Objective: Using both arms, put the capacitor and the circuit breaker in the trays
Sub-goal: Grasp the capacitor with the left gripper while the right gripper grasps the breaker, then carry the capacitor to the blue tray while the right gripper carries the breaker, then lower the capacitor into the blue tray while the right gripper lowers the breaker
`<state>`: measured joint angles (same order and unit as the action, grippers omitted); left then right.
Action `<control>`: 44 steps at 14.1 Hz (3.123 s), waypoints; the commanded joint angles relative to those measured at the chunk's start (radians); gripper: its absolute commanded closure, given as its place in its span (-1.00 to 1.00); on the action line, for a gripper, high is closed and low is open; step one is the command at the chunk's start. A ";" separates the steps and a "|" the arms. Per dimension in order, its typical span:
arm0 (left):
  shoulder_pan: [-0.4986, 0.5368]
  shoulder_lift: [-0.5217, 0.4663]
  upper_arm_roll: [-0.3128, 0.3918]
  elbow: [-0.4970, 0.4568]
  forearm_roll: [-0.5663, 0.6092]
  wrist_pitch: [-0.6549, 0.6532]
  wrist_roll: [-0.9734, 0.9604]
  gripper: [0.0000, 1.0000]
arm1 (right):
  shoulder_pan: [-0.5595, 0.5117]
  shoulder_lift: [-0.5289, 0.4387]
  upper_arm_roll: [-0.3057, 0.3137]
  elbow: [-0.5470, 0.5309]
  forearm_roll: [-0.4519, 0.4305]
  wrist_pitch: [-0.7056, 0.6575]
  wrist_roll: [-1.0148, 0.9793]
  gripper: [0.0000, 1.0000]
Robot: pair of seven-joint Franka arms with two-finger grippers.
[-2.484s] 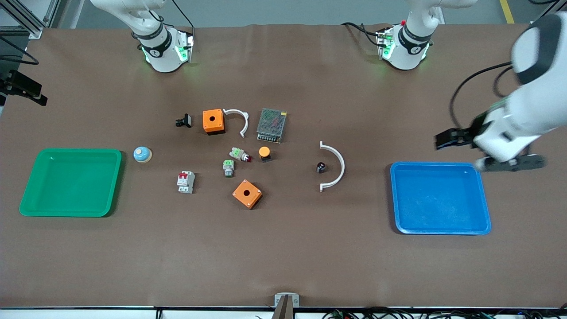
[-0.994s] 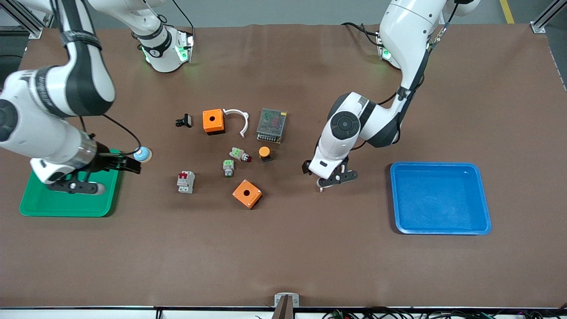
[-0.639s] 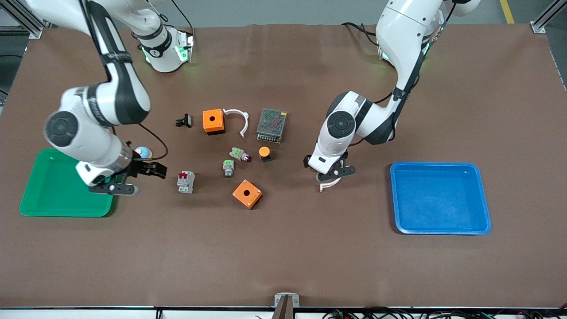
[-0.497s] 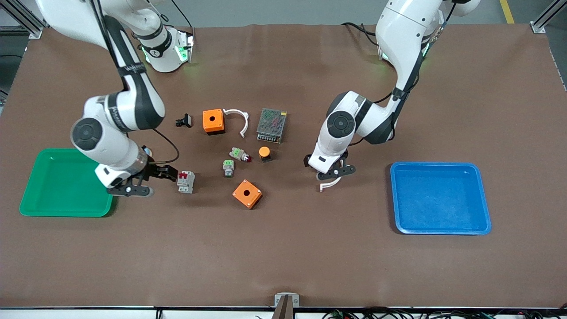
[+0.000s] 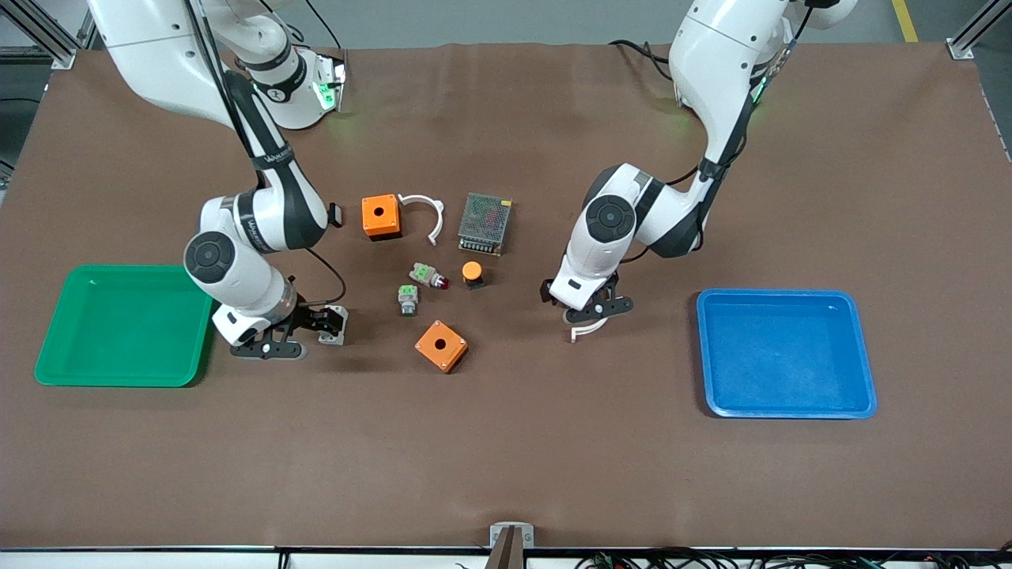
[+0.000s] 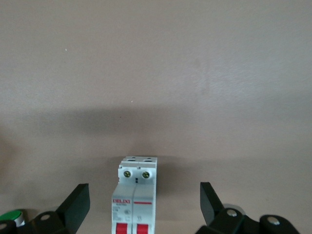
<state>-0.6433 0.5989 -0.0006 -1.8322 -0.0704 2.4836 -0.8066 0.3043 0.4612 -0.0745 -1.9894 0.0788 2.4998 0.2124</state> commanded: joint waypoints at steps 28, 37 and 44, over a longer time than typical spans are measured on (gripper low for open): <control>0.500 -0.146 0.010 0.143 0.072 -0.397 0.535 0.89 | -0.301 -0.036 -0.018 0.139 0.016 -0.268 -0.276 1.00; 0.626 -0.001 0.005 0.137 0.139 -0.258 0.629 0.85 | -0.620 0.042 -0.018 0.101 -0.011 -0.108 -0.594 1.00; 0.639 0.038 0.004 0.113 0.135 -0.206 0.629 0.78 | -0.672 0.129 -0.016 0.103 -0.011 -0.019 -0.631 0.98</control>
<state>-0.0210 0.6396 0.0157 -1.7112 0.0495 2.2644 -0.1787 -0.3363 0.5819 -0.1116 -1.8906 0.0777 2.4734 -0.4060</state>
